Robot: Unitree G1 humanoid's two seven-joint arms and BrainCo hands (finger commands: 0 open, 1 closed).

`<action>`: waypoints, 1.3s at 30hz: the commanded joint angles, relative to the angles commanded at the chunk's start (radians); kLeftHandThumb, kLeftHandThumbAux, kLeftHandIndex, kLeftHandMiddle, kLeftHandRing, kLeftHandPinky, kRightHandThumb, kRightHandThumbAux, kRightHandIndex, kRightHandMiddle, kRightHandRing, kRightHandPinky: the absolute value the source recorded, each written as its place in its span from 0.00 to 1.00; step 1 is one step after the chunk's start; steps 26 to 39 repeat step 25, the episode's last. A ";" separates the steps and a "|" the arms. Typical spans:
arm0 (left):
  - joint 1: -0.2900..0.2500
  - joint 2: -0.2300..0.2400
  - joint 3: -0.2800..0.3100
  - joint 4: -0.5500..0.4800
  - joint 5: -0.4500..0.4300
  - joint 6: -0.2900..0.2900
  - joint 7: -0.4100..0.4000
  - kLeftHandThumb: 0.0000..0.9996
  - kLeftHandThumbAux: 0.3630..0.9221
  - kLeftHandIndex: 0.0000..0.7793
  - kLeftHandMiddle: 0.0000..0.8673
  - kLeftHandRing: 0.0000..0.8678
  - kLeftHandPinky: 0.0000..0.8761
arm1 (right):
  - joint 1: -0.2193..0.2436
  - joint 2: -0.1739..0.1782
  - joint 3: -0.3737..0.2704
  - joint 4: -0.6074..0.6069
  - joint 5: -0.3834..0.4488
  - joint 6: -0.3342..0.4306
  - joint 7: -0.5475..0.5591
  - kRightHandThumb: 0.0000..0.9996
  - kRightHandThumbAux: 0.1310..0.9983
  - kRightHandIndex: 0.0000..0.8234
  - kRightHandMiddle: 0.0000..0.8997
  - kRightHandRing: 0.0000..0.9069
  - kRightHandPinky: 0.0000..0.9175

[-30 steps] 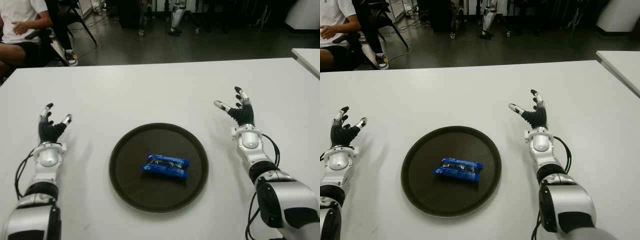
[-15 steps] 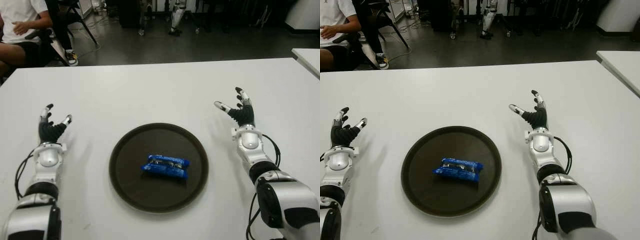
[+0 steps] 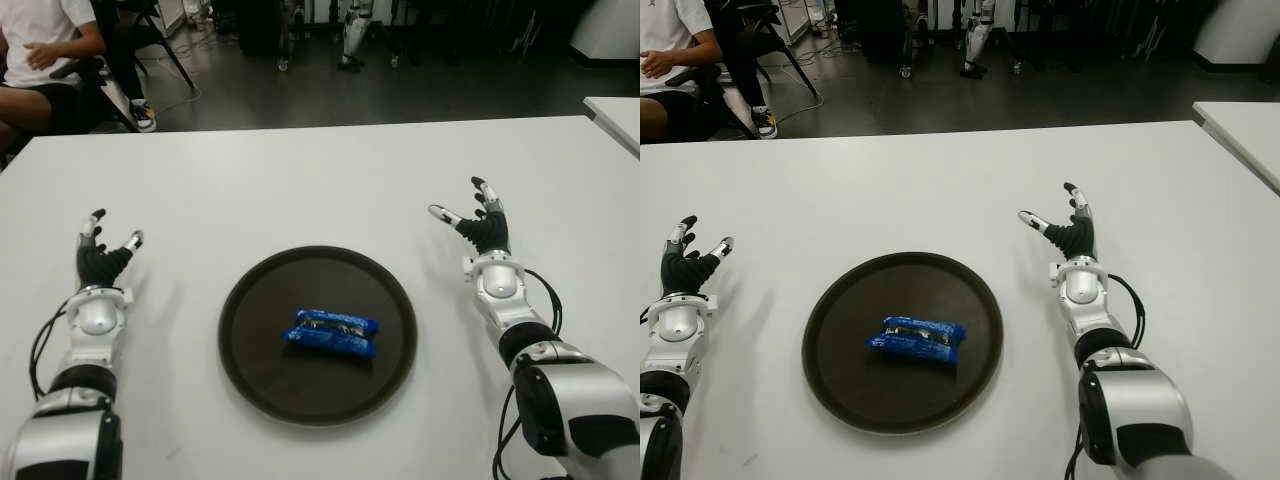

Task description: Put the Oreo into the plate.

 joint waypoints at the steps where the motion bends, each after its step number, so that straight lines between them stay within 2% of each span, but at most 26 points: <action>1: 0.000 0.000 0.000 0.000 0.000 -0.002 -0.002 0.00 0.65 0.00 0.00 0.00 0.00 | 0.000 0.001 -0.002 -0.001 0.003 -0.001 0.003 0.00 0.68 0.02 0.00 0.00 0.00; 5: 0.000 -0.002 0.003 -0.003 -0.006 -0.008 -0.009 0.00 0.65 0.00 0.00 0.00 0.00 | -0.001 0.002 -0.012 -0.002 0.016 0.002 0.025 0.00 0.70 0.01 0.00 0.00 0.00; 12: 0.000 0.000 0.005 0.003 -0.009 -0.001 -0.014 0.00 0.66 0.00 0.00 0.00 0.00 | -0.005 -0.001 0.002 -0.003 -0.005 0.021 -0.002 0.00 0.71 0.00 0.00 0.00 0.00; 39: -0.005 0.000 0.016 0.008 -0.014 0.003 -0.018 0.00 0.65 0.00 0.00 0.00 0.00 | -0.005 -0.002 0.012 -0.003 -0.018 0.025 -0.019 0.00 0.69 0.00 0.00 0.00 0.00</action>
